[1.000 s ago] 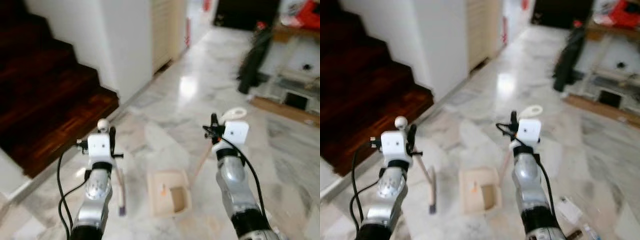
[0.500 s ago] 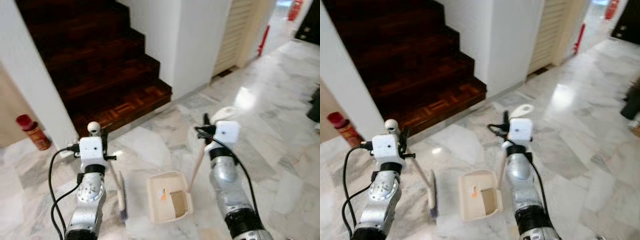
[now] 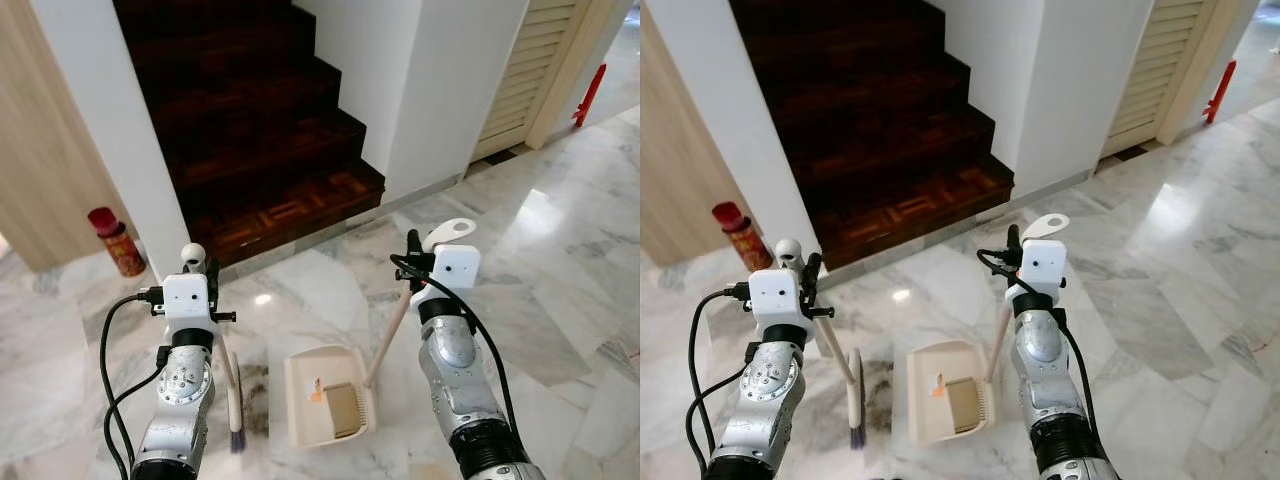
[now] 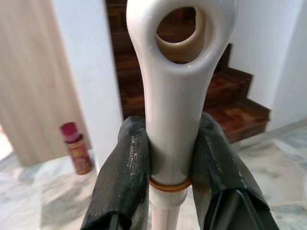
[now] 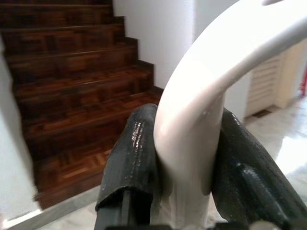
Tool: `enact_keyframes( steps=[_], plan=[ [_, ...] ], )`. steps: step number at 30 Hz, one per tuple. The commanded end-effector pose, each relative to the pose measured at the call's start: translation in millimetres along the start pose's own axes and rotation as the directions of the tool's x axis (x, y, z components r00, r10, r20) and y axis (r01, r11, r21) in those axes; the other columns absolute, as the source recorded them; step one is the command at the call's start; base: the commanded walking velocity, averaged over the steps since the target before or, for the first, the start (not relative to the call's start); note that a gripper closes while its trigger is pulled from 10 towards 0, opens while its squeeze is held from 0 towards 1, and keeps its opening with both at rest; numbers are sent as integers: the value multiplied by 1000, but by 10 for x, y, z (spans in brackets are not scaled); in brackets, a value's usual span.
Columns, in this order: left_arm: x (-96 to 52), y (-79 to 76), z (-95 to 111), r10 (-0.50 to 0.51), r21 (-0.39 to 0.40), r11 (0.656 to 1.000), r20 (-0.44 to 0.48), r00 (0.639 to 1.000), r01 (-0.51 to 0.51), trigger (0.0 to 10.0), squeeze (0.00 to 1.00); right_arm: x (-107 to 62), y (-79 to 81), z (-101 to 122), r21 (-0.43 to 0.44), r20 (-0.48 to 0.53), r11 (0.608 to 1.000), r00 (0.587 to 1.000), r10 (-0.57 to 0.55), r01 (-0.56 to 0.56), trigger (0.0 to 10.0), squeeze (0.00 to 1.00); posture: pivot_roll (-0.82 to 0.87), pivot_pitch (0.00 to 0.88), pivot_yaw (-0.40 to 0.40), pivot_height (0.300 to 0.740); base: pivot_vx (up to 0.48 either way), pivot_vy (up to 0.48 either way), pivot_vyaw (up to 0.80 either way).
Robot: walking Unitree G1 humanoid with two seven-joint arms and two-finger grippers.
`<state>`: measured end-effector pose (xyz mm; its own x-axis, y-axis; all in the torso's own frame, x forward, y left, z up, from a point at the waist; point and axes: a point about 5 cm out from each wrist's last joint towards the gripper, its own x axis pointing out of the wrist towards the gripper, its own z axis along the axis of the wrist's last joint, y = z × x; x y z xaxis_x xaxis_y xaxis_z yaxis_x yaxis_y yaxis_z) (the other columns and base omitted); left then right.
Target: Sweep floor
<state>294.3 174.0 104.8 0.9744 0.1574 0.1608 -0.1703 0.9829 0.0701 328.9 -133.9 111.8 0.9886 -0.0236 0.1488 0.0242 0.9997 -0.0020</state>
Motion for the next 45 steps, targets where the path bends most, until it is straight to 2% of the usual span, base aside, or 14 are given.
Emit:
enact_keyframes(
  steps=[1,7,41,45],
  plan=[
    [29,-17,123,-7,-2,1000,56,998,7,10000,0,43,23,81,19,31,1000,1000,3,-3,10000,0,108,16,-2,740,0,0,800],
    [29,-16,137,-9,-5,1000,60,998,10,10000,0,57,39,95,55,31,998,999,9,-11,10000,0,110,23,-4,740,0,348,353],
    [14,-44,147,-21,-10,1000,58,998,21,10000,0,76,78,127,31,46,998,998,50,-51,10000,0,118,11,-9,740,0,480,0],
    [13,-51,150,-22,-12,1000,59,998,23,10000,0,76,83,124,27,43,998,998,50,-52,10000,0,121,13,-11,740,0,480,800]
  ],
)
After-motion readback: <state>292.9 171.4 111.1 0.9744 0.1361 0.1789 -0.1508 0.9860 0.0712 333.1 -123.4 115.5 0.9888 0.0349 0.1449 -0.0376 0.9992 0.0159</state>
